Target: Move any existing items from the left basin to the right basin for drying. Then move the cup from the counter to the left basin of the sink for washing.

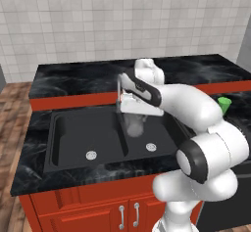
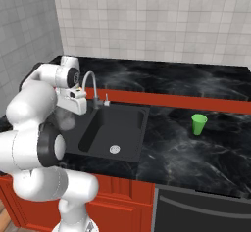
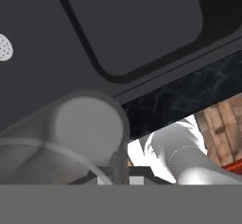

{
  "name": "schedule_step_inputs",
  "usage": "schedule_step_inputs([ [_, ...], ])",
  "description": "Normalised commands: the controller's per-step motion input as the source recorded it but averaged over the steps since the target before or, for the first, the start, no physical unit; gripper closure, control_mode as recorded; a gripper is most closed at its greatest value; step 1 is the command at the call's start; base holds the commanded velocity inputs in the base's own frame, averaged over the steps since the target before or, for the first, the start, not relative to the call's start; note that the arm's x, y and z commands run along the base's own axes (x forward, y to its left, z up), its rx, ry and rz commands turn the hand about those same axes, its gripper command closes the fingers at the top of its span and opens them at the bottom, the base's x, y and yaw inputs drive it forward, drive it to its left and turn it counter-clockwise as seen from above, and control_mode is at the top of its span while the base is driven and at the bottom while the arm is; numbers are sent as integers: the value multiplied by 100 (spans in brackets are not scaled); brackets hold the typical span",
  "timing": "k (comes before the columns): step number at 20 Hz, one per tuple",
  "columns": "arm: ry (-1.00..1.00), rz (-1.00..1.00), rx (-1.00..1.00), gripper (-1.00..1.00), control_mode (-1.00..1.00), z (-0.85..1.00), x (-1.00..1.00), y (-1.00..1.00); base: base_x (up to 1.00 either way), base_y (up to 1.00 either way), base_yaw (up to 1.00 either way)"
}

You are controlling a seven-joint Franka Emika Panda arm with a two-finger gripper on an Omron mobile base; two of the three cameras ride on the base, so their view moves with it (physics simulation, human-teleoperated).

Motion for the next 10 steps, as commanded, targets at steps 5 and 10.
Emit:
schedule_step_inputs([
  [5,0,-3,0,100,-100,0,-16,-48,0,0,0],
  [10,0,0,0,100,-100,0,-2,-43,0,0,0],
])
